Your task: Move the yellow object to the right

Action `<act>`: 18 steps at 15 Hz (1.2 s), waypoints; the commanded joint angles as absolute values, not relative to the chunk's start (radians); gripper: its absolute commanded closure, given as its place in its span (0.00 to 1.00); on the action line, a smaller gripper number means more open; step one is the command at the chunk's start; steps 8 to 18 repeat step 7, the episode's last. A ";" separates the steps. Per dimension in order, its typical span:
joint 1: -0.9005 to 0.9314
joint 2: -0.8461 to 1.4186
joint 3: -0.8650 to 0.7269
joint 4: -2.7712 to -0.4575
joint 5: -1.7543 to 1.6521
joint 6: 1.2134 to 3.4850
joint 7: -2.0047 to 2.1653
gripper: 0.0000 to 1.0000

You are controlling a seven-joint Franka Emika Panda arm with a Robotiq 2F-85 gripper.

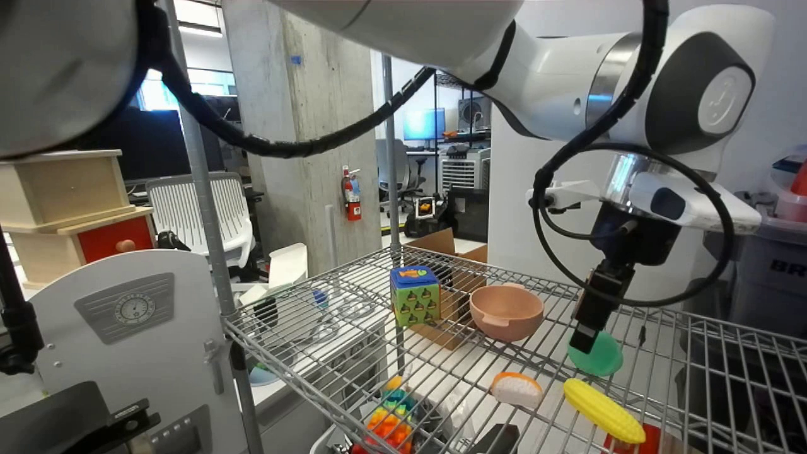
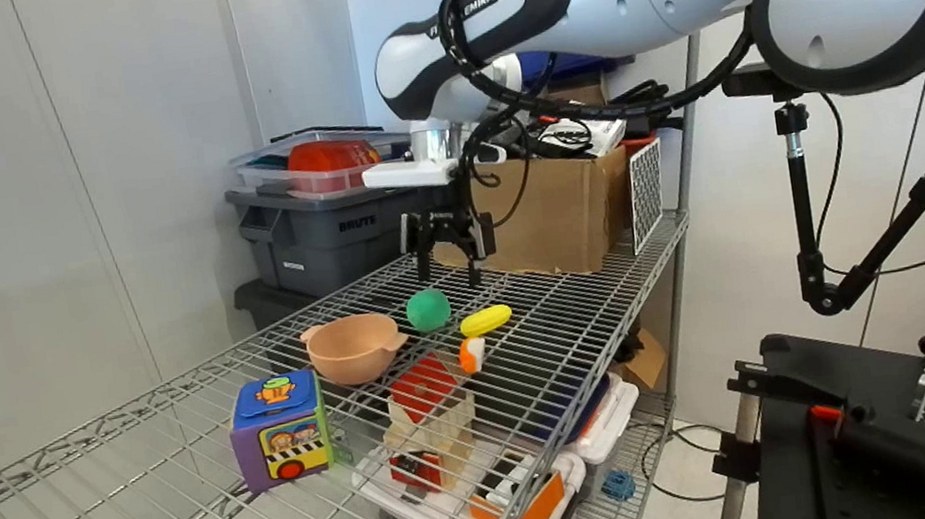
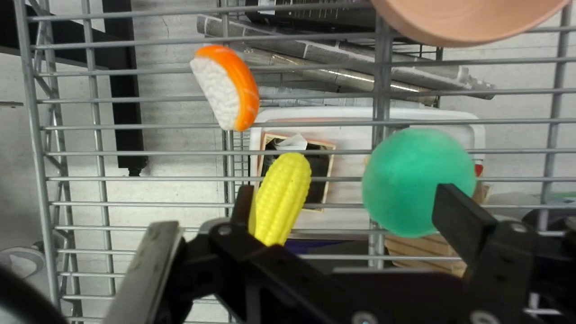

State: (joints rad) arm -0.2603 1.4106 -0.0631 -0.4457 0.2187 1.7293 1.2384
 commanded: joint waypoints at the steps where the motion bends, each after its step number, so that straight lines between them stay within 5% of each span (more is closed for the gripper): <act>1: -0.251 1.342 -0.028 -0.475 0.203 1.673 1.197 0.00; 18: -0.250 1.366 -0.029 -0.446 0.204 1.687 1.214 0.00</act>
